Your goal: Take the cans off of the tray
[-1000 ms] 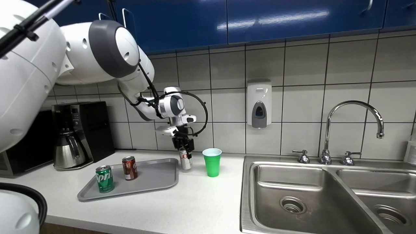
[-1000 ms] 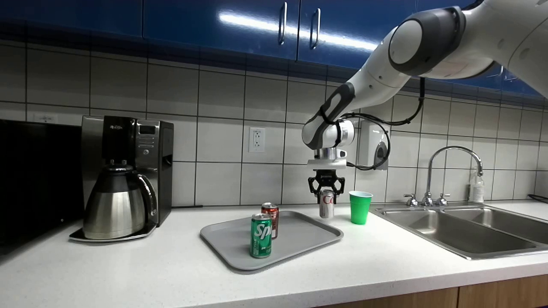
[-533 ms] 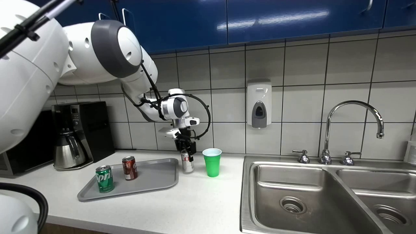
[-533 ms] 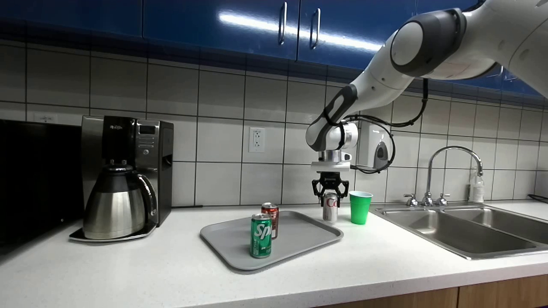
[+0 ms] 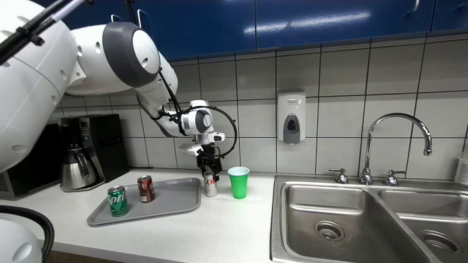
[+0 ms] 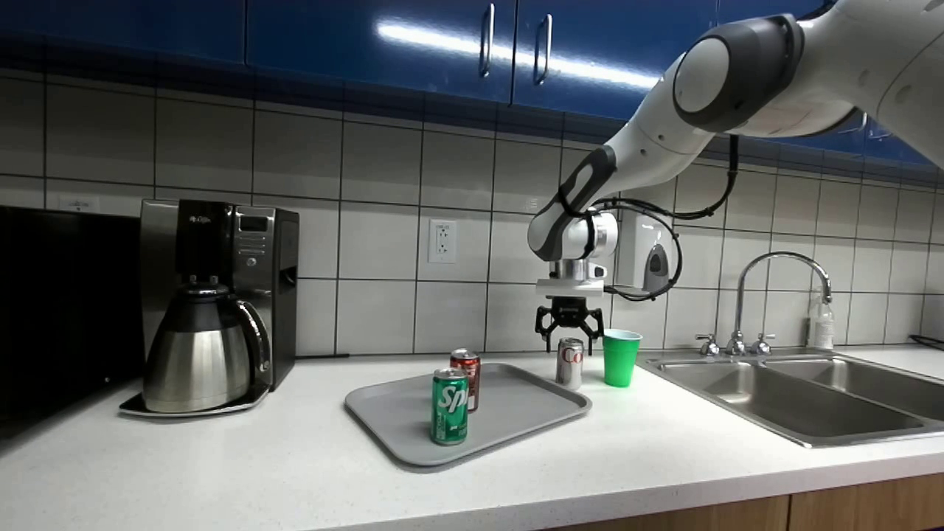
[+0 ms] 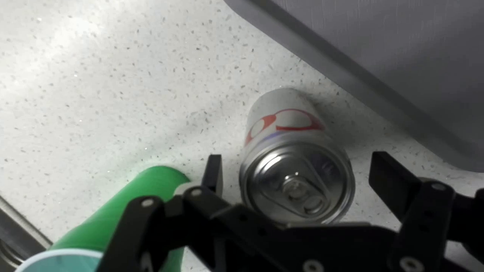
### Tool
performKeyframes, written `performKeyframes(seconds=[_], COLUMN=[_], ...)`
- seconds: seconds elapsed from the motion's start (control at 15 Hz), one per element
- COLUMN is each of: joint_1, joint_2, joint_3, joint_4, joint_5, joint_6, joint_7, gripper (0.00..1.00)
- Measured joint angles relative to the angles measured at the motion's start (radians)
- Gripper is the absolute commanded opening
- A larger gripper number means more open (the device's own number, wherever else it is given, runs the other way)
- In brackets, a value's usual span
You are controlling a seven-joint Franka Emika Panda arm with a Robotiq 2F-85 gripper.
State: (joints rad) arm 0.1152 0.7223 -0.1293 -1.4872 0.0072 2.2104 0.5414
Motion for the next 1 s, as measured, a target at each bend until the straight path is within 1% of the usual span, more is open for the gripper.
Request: performKeyframes(seconds=[0.2, 0.33, 0.53, 1.0], joint_1=[0.003, 0.01, 0.022, 0.046], joint_2=[-0.014, -0.042, -0.106, -0.25], joint_3=[0.0, 0.001, 0.001, 0.0], joint_4=[-0.015, -0.046, -0.117, -0.294], joint_5=[0.0, 0.0, -0.001, -0.009], joint_6=[0.041, 0.091, 0.166, 0.289], joint_7=[0.0, 0.0, 0.0, 0.011], gripper=[1.0, 1.0, 1.0, 1.0])
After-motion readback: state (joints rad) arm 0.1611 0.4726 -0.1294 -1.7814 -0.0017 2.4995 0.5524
